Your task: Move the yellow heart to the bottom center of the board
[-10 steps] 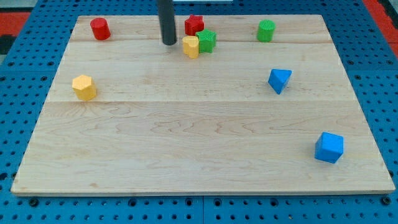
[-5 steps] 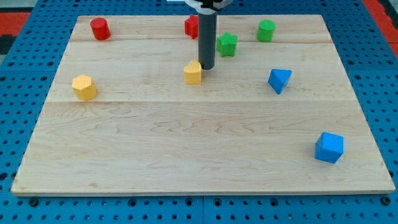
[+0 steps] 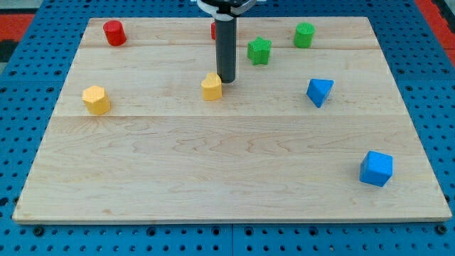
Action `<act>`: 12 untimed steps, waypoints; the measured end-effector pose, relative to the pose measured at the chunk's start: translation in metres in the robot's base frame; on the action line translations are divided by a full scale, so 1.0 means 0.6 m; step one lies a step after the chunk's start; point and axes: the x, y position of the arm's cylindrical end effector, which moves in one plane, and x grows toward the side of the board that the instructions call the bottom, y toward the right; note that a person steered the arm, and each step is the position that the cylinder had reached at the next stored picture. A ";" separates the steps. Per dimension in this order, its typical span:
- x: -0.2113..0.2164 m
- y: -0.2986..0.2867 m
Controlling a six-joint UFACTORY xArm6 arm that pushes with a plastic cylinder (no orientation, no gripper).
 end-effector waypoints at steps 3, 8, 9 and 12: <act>-0.018 -0.069; 0.133 -0.055; 0.128 -0.041; 0.193 0.033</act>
